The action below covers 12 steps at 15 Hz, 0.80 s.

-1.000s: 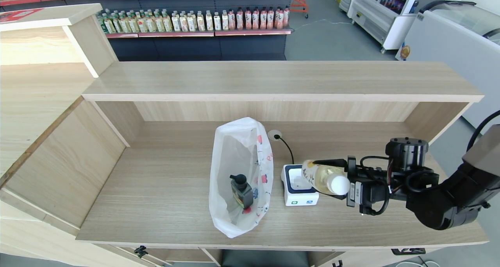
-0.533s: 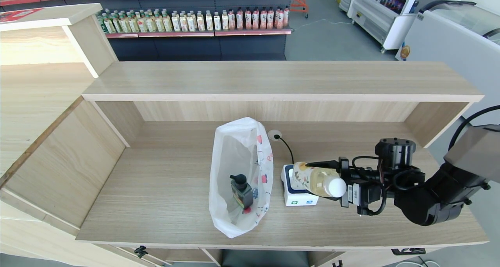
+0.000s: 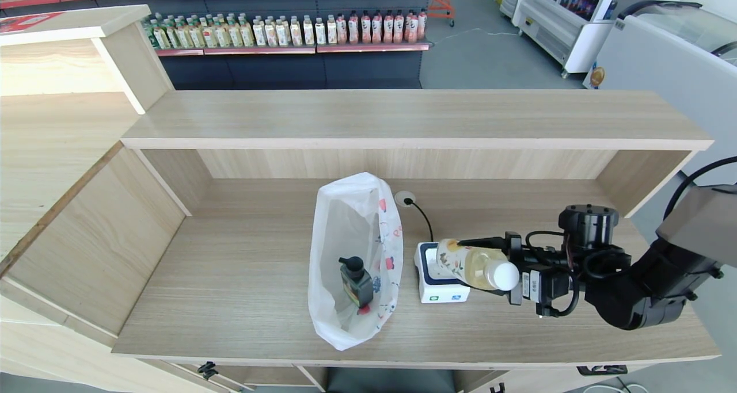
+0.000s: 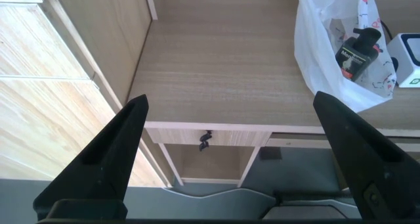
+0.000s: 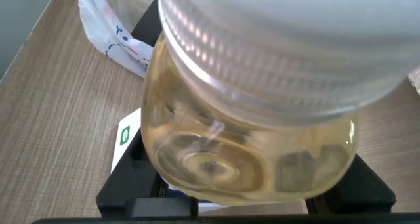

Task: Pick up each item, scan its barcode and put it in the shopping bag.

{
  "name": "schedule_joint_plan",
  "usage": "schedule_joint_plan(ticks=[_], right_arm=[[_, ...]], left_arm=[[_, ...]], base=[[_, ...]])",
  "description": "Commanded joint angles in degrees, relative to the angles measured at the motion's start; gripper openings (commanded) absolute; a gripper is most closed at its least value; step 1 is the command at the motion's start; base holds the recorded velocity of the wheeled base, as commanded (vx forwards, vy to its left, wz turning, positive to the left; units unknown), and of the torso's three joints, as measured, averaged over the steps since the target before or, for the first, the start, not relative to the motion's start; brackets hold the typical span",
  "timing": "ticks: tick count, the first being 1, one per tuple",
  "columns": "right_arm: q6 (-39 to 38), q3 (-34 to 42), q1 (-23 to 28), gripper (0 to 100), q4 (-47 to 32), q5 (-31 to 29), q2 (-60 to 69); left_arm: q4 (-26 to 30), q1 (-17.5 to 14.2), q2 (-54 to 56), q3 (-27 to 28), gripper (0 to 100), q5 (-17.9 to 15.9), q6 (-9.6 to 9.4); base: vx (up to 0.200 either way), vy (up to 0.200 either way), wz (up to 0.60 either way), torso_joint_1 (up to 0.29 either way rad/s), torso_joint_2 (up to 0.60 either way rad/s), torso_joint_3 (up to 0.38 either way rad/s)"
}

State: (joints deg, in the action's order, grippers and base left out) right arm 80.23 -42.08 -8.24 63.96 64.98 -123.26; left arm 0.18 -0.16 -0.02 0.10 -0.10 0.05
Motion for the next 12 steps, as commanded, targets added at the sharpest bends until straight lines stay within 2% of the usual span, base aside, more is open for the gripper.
schedule_joint_plan(ticks=[1, 6, 12], right_arm=[[0.02, -0.46, 1.21, 0, 0.02, -0.11, -0.75], [-0.25, -4.85, 0.59, 0, 0.11, -0.20, -4.27], [-1.30, -6.35, -0.55, 0, 0.11, -0.20, -6.73]], left_arm=[[-0.01, -0.02, 0.02, -0.01, 100, 0.01, 0.04], [-0.01, -0.02, 0.02, -0.01, 100, 0.01, 0.04], [-0.01, -0.02, 0.02, -0.01, 100, 0.01, 0.04]], base=[[0.000, 0.000, 0.00, 0.000, 0.00, 0.000], [0.000, 0.000, 0.00, 0.000, 0.00, 0.000], [0.000, 0.000, 0.00, 0.000, 0.00, 0.000]])
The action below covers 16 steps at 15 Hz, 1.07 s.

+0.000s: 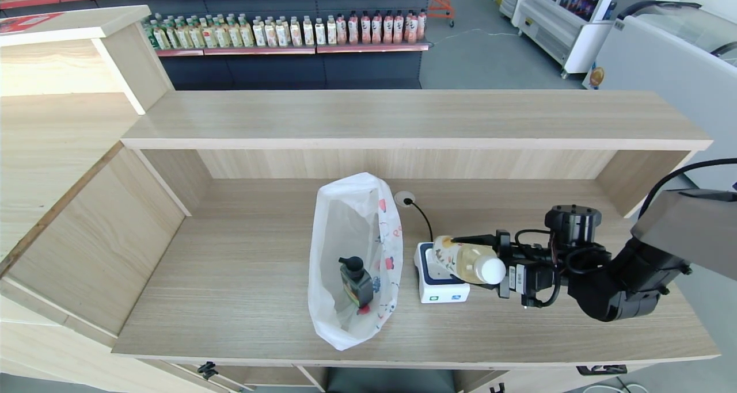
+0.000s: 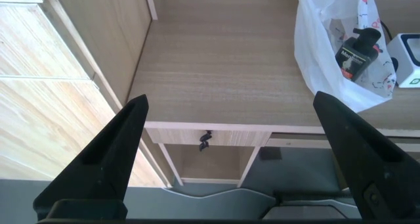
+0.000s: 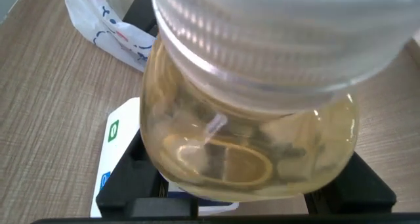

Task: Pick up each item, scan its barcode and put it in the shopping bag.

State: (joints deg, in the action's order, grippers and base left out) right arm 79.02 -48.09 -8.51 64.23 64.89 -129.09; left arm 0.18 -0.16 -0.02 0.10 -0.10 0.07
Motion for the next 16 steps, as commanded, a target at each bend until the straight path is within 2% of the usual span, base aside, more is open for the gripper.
schedule_joint_plan(ticks=[1, 5, 8, 10, 14, 16], right_arm=[[-0.01, -0.95, -0.37, 0, -0.07, -0.12, -1.43], [-0.80, -0.34, -0.10, 0, -0.25, -0.12, -0.20], [-15.65, 5.38, 3.76, 0, -0.07, -0.12, 12.28], [-25.76, 5.46, 5.08, 0, -0.51, -1.96, 20.54], [-50.10, 10.04, 2.18, 0, -0.07, -19.98, 33.81], [-62.23, 12.67, -0.02, 0, -0.07, -32.28, 35.57]], left_arm=[[-0.01, -0.02, 0.02, -0.01, 100, 0.01, 0.01], [-0.01, -0.02, 0.02, -0.01, 100, 0.01, 0.01], [-0.01, -0.02, 0.02, -0.01, 100, 0.01, 0.01], [-0.01, -0.02, 0.02, -0.01, 100, 0.01, 0.01], [-0.01, -0.02, 0.02, -0.01, 100, 0.01, 0.01], [-0.01, -0.02, 0.02, -0.01, 100, 0.01, -0.07]], base=[[0.000, 0.000, 0.00, 0.000, 0.00, 0.000], [0.000, 0.000, 0.00, 0.000, 0.00, 0.000], [0.000, 0.000, 0.00, 0.000, 0.00, 0.000], [0.000, 0.000, 0.00, 0.000, 0.00, 0.000], [0.000, 0.000, 0.00, 0.000, 0.00, 0.000], [0.000, 0.000, 0.00, 0.000, 0.00, 0.000]])
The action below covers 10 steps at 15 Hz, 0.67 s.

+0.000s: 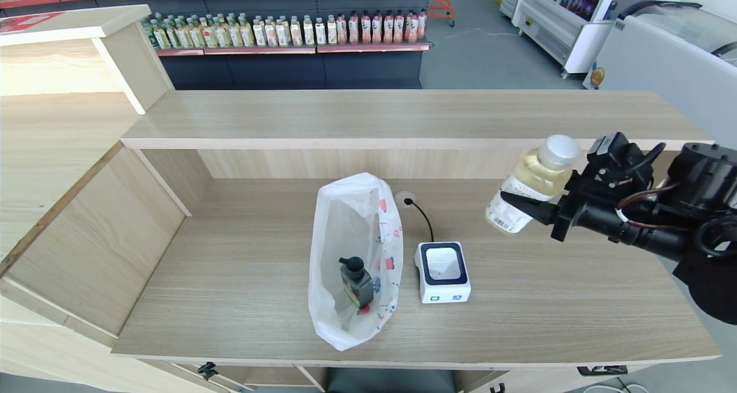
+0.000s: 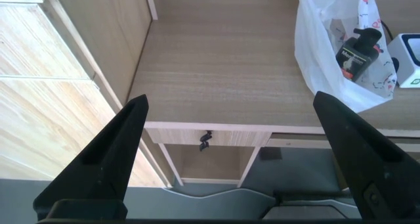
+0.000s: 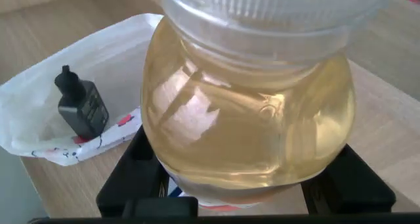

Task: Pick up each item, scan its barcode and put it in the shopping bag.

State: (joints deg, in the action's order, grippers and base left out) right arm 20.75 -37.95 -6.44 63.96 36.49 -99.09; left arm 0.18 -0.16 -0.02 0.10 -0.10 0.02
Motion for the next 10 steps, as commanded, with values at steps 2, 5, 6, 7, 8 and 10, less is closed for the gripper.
schedule_joint_plan(ticks=[2, 5, 6, 7, 8, 10], right_arm=[[-18.29, 2.27, -6.57, 0, -0.07, -18.56, 5.75], [-26.02, 0.24, -12.55, 0, -0.24, -28.66, 2.32], [-26.11, -0.28, -13.60, 0, 0.11, -28.84, 1.35], [-26.11, -0.46, -14.31, 0, 0.11, -28.93, 1.17], [-26.37, -0.55, -15.45, 0, 0.11, -29.81, 1.26], [-26.90, -0.46, -16.33, 0, 0.02, -30.60, 1.53]], left_arm=[[-0.01, -0.02, 0.02, -0.01, 100, 0.01, 0.06], [-0.01, -0.02, 0.02, -0.01, 100, 0.01, 0.06], [-0.01, -0.02, 0.02, -0.01, 100, 0.01, 0.06], [-0.01, -0.02, 0.02, -0.01, 100, 0.01, 0.06], [-0.01, -0.02, 0.02, -0.01, 100, 0.01, 0.06], [-0.01, -0.02, 0.02, -0.01, 100, 0.01, 0.06]], base=[[0.000, 0.000, 0.00, 0.000, 0.00, 0.000], [0.000, 0.000, 0.00, 0.000, 0.00, 0.000], [0.000, 0.000, 0.00, 0.000, 0.00, 0.000], [0.000, 0.000, 0.00, 0.000, 0.00, 0.000], [0.000, 0.000, 0.00, 0.000, 0.00, 0.000], [0.000, 0.000, 0.00, 0.000, 0.00, 0.000]])
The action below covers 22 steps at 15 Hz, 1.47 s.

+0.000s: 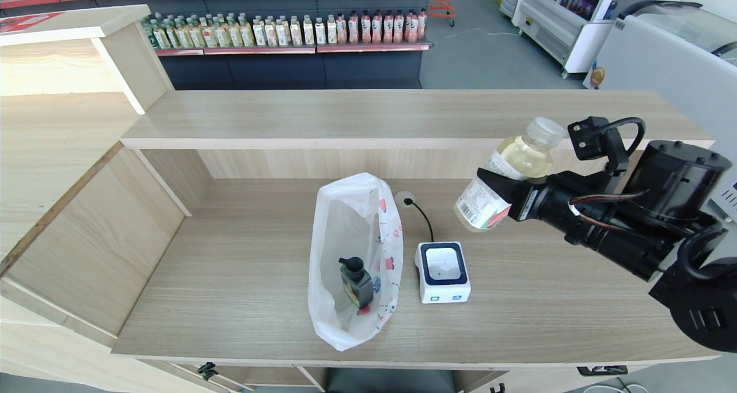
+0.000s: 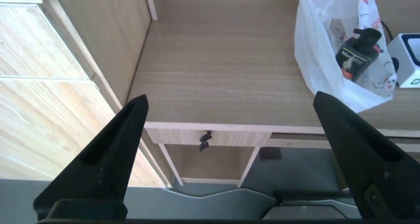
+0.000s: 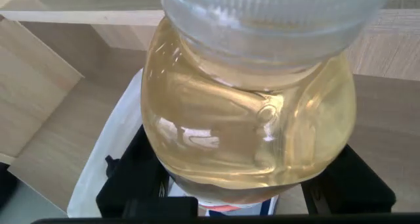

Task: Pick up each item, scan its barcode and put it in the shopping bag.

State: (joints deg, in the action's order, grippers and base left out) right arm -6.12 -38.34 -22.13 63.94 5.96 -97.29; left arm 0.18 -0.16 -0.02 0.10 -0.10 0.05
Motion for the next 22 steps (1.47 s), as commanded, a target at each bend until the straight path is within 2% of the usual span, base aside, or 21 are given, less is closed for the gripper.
schedule_joint_plan(ticks=[1, 10, 18, 22], right_arm=[[-0.03, -0.16, -0.64, 0, -0.13, -0.07, -0.27], [-0.03, 0.63, -0.55, 0, -0.22, -0.07, -0.18], [-1.26, -0.51, -0.73, 0, -0.31, 0.28, -2.11], [-1.26, -1.65, -0.64, 0, -0.13, 0.37, -5.45]], left_arm=[[-0.01, -0.02, 0.02, -0.01, 100, 0.01, 0.04], [-0.01, -0.02, 0.02, -0.01, 100, 0.01, -0.05], [-0.01, -0.02, 0.02, -0.01, 100, 0.01, -0.05], [-0.01, -0.02, 0.02, -0.01, 100, 0.01, 0.04]], base=[[0.000, 0.000, 0.00, 0.000, 0.00, 0.000], [0.000, 0.000, 0.00, 0.000, 0.00, 0.000], [0.000, 0.200, 0.00, 0.005, 0.00, 0.002], [0.000, 0.000, 0.00, 0.000, 0.00, 0.000]])
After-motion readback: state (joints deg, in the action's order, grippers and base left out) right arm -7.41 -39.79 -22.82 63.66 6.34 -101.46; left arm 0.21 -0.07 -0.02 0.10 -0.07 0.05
